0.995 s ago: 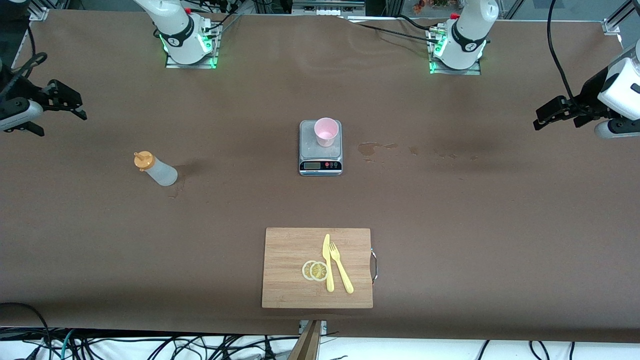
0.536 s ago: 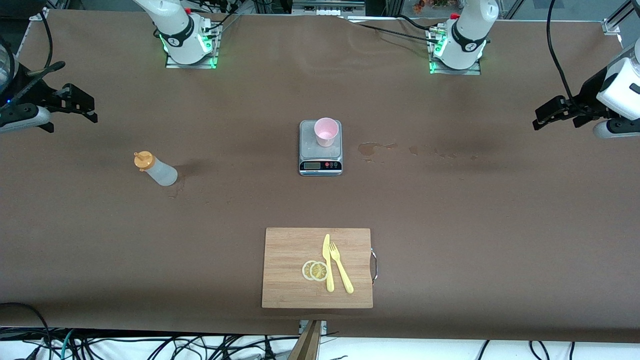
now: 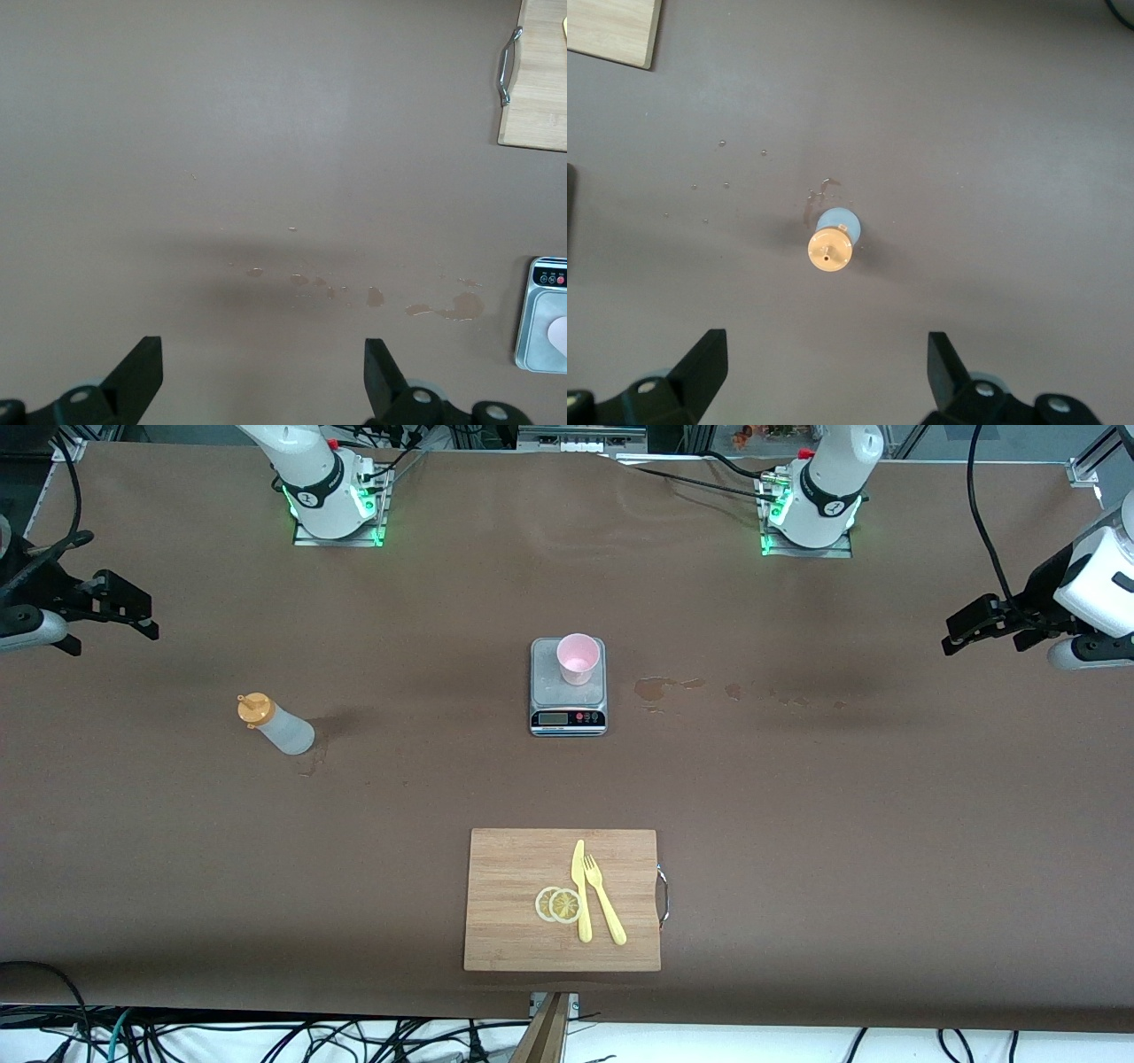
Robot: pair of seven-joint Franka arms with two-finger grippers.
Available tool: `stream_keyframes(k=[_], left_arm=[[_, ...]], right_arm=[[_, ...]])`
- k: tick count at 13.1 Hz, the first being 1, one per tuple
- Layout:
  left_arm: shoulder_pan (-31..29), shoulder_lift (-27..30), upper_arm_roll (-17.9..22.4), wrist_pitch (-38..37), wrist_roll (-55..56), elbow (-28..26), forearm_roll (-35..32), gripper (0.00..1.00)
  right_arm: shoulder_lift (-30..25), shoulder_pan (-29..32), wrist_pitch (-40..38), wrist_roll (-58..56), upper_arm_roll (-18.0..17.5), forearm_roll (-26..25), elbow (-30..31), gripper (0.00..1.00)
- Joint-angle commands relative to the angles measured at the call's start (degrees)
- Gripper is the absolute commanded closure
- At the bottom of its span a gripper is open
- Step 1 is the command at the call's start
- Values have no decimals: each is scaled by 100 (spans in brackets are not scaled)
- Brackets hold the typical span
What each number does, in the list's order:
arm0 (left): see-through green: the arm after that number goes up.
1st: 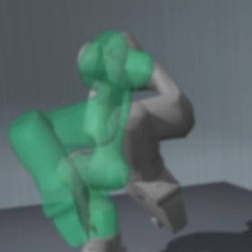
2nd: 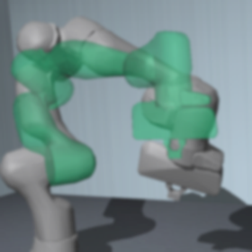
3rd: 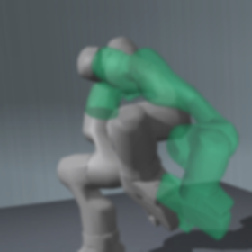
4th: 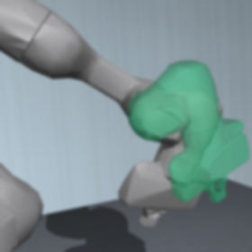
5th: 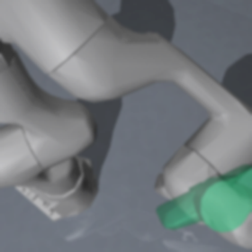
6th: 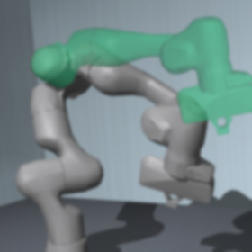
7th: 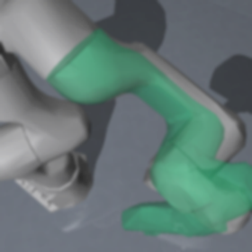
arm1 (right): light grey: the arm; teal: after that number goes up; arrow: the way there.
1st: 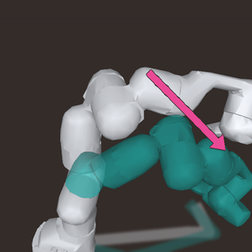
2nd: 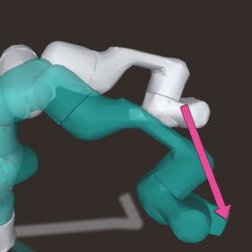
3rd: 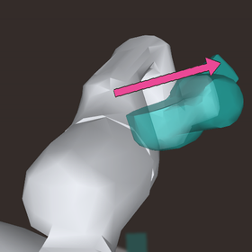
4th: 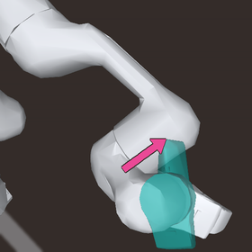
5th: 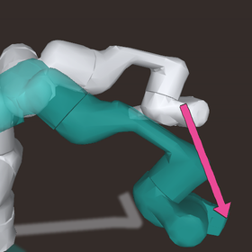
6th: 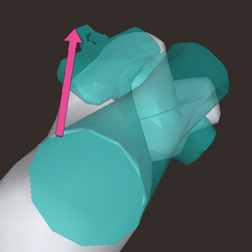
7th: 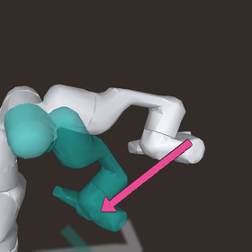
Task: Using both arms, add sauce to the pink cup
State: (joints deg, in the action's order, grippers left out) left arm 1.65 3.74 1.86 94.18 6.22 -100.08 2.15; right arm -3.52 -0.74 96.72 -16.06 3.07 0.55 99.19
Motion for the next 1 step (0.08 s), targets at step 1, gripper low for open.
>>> stream_keyframes(k=[1], left_arm=[[-7, 31, -37, -102, -113, 68, -127, 0]], right_arm=[[79, -5, -153, -90, -17, 103, -269, 0]])
